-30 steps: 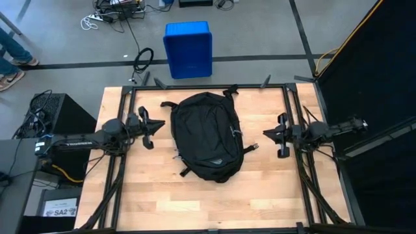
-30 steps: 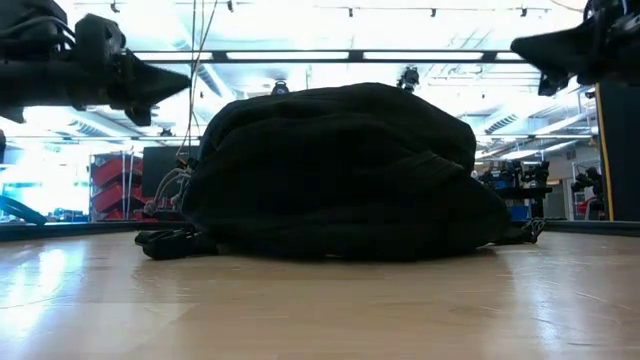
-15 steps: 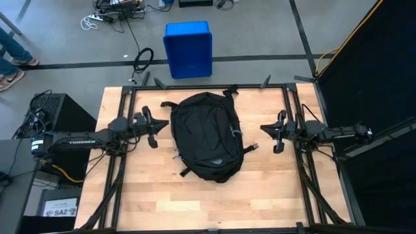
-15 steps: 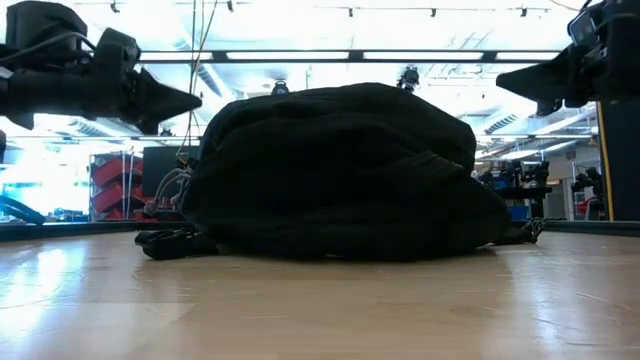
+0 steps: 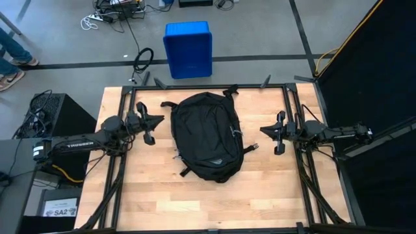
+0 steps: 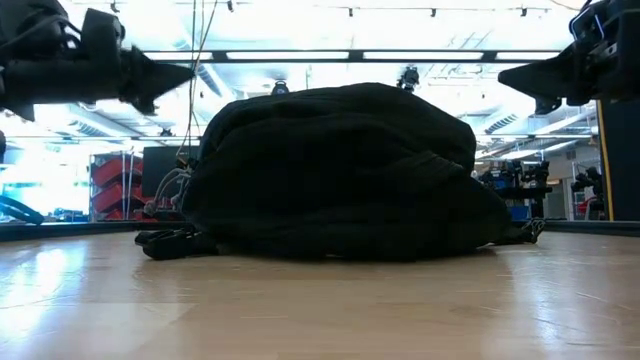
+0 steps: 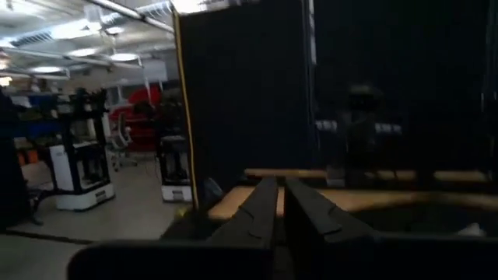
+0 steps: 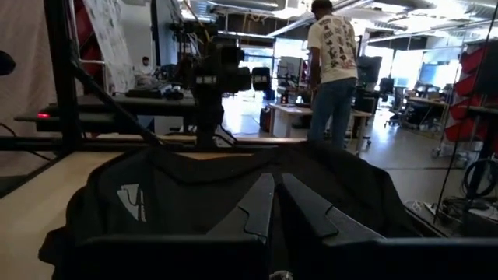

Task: Unpack backpack
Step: Return to home position

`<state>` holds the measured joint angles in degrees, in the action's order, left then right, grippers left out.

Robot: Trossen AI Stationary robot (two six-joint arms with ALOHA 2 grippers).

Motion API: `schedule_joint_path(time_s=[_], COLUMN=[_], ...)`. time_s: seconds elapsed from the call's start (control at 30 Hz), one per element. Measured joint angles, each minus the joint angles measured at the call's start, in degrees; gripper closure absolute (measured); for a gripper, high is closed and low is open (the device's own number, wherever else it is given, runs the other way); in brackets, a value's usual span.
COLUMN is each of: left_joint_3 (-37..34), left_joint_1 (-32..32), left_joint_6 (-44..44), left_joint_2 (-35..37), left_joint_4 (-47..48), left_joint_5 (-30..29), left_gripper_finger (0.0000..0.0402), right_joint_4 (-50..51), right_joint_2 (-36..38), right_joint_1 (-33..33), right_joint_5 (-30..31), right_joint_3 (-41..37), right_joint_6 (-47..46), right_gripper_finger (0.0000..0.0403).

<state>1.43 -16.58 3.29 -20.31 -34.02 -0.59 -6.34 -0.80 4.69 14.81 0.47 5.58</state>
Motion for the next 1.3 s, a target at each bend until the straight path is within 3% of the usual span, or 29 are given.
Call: schedule_joint_path(time_s=[0.13,0.23,0.33,0.43,0.57,0.7,0.87,1.0,1.3], left_joint_3=[4.1,9.1,15.0,18.0,17.4,14.3,7.2,1.5,-0.9], left_joint_1=[-1.3,-1.9,-2.3,-2.4,-2.3,-2.3,-2.3,-2.3,-2.3], left_joint_6=[-1.6,-0.5,0.7,-0.7,-1.4,-2.1,-2.9,-3.8,-7.7], left_joint_2=[4.4,8.3,11.5,14.6,19.8,20.3,20.3,20.3,20.3], left_joint_4=[4.2,21.9,41.2,47.6,45.9,44.0,29.2,20.8,22.8], left_joint_5=[-0.5,-1.5,-8.3,-13.4,-13.0,-12.3,-5.7,-5.1,-1.2], left_gripper_finger=[0.0401,0.0401,0.0401,0.0401,0.0401,0.0401,0.0401,0.0401,0.0401], right_joint_4=[0.8,1.1,1.1,1.0,-1.2,-2.1,-2.0,-2.0,-1.2], right_joint_2=[0.0,0.0,0.0,0.0,0.0,-0.1,-0.5,-0.6,-0.8], right_joint_1=[0.0,0.0,0.0,0.1,-0.2,-0.4,-0.6,-0.8,-0.8], right_joint_5=[0.0,0.0,0.0,0.1,0.2,0.2,0.7,2.2,2.3], right_joint_3=[0.0,0.0,0.0,0.0,0.0,-0.1,-0.1,-0.1,-0.1], right_joint_6=[-0.9,-2.2,-3.0,-2.4,-1.0,-1.1,-1.5,-3.1,-5.6], right_gripper_finger=[0.0403,0.0403,0.0403,0.0403,0.0403,0.0403,0.0403,0.0403,0.0403])
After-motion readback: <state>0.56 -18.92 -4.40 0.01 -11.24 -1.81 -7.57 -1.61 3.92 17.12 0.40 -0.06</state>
